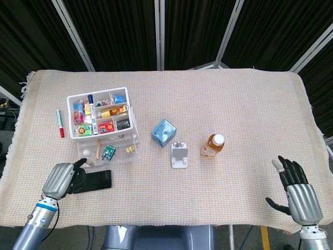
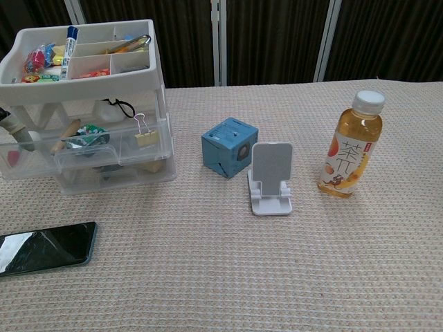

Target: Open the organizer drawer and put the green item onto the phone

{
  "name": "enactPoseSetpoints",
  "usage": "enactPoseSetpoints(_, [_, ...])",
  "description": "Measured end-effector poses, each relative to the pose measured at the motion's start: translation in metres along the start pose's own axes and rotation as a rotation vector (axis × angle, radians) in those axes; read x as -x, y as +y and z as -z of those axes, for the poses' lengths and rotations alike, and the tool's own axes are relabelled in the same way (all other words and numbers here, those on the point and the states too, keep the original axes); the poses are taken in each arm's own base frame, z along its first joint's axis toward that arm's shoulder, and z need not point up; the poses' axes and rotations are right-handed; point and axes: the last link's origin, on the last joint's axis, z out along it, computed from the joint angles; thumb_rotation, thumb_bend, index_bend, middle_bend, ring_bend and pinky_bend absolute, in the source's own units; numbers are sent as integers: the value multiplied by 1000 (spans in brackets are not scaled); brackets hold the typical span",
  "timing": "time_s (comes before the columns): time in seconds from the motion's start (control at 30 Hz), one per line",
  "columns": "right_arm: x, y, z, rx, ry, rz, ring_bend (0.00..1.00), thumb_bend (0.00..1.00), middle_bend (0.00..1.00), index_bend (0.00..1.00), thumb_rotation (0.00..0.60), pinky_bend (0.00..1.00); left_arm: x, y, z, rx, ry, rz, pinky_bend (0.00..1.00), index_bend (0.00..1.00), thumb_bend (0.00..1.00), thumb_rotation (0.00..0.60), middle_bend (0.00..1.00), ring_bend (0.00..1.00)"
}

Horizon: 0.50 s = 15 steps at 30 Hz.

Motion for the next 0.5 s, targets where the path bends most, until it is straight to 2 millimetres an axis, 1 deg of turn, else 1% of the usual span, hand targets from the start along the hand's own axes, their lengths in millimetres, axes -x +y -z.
enactPoseSetpoints(0.27, [2,0,0,1,-5,4,0,15,0,0,600,0,0,3,9,30,-2,-5,640,407,775,600,814,821])
enactPoseSetpoints(0.33, [2,0,0,1,-6,5,0,16,0,0,600,0,0,2,11,29,0,-7,640,394,770,600,814,821])
enactPoseSetpoints(0.5, [3,-1,0,0,-8,7,0,16,0,0,600,0,-1,-1,10,22,18,-21,640,380,763,600,814,821])
